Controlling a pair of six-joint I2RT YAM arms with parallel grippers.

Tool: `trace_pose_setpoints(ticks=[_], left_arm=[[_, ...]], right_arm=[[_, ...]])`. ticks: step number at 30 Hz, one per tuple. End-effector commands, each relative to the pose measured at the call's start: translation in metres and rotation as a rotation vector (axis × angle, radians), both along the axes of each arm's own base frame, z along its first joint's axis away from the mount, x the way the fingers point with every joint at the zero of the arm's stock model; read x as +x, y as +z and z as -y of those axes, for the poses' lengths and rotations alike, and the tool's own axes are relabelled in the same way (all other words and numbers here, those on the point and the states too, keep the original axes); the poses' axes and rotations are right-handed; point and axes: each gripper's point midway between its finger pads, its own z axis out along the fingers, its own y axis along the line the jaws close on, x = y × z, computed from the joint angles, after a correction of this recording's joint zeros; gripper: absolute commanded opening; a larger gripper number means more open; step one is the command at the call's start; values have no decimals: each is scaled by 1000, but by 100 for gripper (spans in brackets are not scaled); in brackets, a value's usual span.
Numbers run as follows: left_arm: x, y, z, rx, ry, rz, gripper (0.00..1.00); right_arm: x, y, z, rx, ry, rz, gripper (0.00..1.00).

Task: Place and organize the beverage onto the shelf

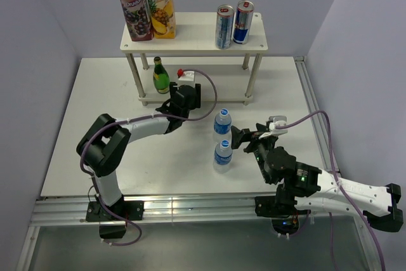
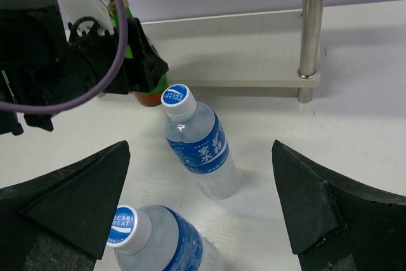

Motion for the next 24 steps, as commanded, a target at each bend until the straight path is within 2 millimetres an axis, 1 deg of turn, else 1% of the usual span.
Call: trace_pose_setpoints(ticks=[1, 3, 5, 6, 7, 9, 10, 12, 13, 16, 19, 24], left_arm=[[29, 117, 1, -182, 21, 250, 0], [34, 120, -1, -185, 28, 260, 0], [43, 124, -4, -192, 40, 274, 0], [50, 123, -4, -192, 48, 273, 0], [56, 121, -8, -189, 63, 272, 0], [67, 115, -9, -192, 67, 263, 0], [74, 112, -16, -192, 82, 261, 0], [84, 105, -18, -195, 91, 259, 0], [89, 102, -23, -194, 106, 255, 0], [101, 92, -31, -192, 125, 240, 0], [106, 84, -37, -191, 140, 232, 0], [105, 76, -47, -179, 166, 224, 0]], right_arm=[[1, 5, -1, 25, -12, 13, 100], [1, 5, -2, 22, -10, 12, 100], [1, 5, -1, 22, -10, 13, 100], [1, 5, -2, 22, -10, 12, 100], [1, 5, -1, 21, -13, 12, 100], [1, 5, -1, 24, -13, 12, 100], [1, 5, -2, 25, -10, 12, 100], [1, 5, -1, 27, -12, 13, 100], [1, 5, -1, 27, -10, 12, 100], [1, 4, -1, 21, -10, 13, 100], [1, 4, -2, 16, -10, 11, 100], [1, 4, -3, 11, -7, 11, 100]])
